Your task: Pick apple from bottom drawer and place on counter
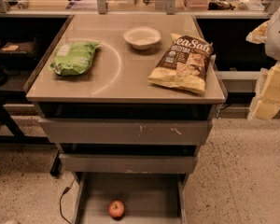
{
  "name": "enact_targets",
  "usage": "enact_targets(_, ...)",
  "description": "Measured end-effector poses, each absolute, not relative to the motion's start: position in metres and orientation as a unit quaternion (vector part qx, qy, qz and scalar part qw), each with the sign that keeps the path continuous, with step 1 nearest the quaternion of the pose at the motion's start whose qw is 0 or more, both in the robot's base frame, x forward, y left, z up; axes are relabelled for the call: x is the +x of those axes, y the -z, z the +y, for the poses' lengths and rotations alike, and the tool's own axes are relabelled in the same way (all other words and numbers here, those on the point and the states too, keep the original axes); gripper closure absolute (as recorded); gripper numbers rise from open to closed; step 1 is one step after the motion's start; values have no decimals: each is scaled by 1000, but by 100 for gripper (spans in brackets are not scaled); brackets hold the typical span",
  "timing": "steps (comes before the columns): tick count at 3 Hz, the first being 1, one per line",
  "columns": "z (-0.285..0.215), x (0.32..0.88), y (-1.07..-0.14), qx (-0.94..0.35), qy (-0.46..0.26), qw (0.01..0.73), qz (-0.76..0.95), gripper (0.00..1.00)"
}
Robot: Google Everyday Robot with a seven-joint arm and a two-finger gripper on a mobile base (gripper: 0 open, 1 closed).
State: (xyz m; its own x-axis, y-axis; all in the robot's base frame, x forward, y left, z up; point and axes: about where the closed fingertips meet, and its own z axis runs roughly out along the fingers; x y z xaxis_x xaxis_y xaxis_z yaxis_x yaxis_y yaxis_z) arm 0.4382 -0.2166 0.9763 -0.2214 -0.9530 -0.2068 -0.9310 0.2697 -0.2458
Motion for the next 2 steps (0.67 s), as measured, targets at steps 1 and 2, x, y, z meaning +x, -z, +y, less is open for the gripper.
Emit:
enact_targets(1, -217, 438, -976, -603, 35, 159, 781, 0)
enact_targets(2, -205, 423, -948, -610, 10, 148, 778, 0)
